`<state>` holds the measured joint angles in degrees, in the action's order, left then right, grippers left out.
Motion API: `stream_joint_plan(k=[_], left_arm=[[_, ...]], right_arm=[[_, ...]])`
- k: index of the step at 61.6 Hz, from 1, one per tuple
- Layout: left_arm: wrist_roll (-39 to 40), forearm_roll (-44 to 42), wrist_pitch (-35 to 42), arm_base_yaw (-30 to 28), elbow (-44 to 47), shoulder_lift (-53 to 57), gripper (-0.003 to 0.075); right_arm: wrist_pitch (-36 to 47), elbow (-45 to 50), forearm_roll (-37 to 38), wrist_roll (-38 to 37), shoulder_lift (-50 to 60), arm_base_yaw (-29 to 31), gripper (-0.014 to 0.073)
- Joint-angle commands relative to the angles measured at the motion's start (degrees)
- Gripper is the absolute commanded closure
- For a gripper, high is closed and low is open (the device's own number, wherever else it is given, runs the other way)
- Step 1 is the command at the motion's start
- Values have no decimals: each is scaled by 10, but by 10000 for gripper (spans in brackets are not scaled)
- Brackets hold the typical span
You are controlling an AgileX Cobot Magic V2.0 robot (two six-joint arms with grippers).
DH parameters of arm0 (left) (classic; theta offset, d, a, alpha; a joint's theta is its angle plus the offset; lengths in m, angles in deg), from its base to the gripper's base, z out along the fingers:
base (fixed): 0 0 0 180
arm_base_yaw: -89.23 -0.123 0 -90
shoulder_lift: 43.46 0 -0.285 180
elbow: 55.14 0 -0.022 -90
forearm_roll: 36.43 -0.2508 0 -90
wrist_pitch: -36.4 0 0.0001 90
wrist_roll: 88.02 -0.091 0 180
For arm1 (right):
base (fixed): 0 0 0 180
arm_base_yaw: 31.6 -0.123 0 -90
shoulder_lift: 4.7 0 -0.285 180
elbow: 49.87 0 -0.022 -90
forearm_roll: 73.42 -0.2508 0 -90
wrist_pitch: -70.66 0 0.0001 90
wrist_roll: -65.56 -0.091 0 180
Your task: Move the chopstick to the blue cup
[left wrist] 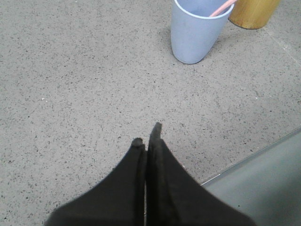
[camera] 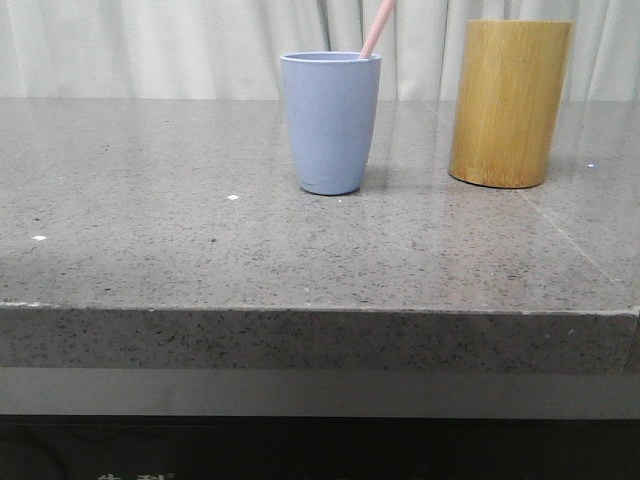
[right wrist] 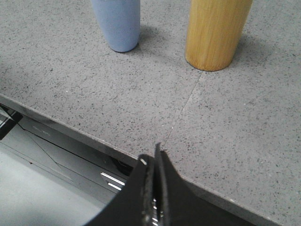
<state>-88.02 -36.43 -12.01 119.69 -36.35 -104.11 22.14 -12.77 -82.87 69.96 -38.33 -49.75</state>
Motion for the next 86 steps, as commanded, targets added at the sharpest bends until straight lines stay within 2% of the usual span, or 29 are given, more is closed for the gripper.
stream_joint_plan(k=[1, 5, 11, 17, 26, 34, 45, 57, 86], left_arm=[[6, 6, 51, 0, -6, 14, 739], [-27, -20, 91, -14, 19, 41, 739], [-30, -24, 144, -63, 80, 106, 739], [-29, -24, 206, -133, 165, 194, 739], [-29, -24, 316, -205, 304, 327, 739], [-29, 0, 406, -234, 431, 421, 739], [-29, 50, 470, -251, 537, 508, 739], [-25, 51, 531, -251, 594, 544, 739], [-24, 65, 518, -253, 593, 545, 739]], right_arm=[[44, -13, -5, -1, -2, 4, 659], [44, -13, -6, -1, -2, 4, 659], [44, -13, -6, -1, -2, 4, 659], [44, -13, -7, -1, -2, 4, 659], [44, -13, -7, -1, -2, 4, 659], [44, -13, -7, -1, -2, 4, 659], [44, -13, -7, -1, -2, 4, 659], [44, -13, -7, -1, -2, 4, 659], [42, -13, -7, -1, -2, 4, 659]])
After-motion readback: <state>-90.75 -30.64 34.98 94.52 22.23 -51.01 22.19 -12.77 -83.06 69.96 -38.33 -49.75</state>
